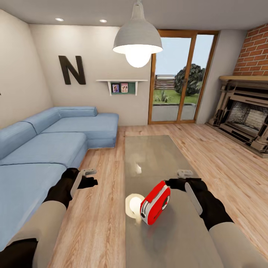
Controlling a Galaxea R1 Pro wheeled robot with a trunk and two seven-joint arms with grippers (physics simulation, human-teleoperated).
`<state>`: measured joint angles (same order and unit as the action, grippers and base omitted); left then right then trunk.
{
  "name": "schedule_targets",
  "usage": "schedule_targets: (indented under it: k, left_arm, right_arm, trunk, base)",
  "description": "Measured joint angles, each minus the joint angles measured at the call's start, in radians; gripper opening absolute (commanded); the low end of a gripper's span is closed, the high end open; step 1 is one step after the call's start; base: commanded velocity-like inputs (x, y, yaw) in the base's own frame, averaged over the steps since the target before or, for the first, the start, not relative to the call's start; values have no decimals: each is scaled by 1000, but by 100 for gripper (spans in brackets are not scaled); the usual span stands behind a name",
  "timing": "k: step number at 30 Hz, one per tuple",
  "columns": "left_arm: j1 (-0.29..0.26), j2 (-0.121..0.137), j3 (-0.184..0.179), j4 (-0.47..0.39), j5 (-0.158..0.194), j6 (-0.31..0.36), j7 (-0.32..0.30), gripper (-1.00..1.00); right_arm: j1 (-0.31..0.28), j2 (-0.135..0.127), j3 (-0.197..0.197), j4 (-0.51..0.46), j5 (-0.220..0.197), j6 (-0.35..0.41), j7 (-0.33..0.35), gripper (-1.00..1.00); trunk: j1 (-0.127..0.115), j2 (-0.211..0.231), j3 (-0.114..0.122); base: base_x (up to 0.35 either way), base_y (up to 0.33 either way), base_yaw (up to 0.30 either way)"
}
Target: Turn on the radio receiver that's on the table in the living room.
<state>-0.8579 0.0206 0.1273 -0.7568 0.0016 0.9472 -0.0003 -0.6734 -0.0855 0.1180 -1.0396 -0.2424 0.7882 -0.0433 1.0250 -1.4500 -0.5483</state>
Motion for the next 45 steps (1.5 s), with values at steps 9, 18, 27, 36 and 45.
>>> schedule_targets:
  k: [9,18,27,36,45]
  left_arm:
    - [0,-1,0,17,-1,-20,0,100]
    - [0,-1,0,36,-2,-40,-1,100]
    - [0,-5,0,37,0,-43,-1,100]
    - [0,-5,0,43,-2,-44,0,100]
    - [0,-5,0,48,-1,-44,0,100]
  right_arm:
    - [14,0,0,1,0,-16,0,100]
    - [16,0,0,1,1,-17,-1,100]
    - [16,0,0,1,2,-16,-1,100]
    - [17,1,0,1,2,-16,-1,100]
    - [16,1,0,3,2,-17,-1,100]
  trunk:
    - [0,0,0]
    - [0,0,0]
    - [0,0,0]
    - [0,0,0]
    - [0,0,0]
  base:
    - [0,0,0]
    - [0,0,0]
    - [-67,0,0]
    - [-301,0,0]
    - [-329,0,0]
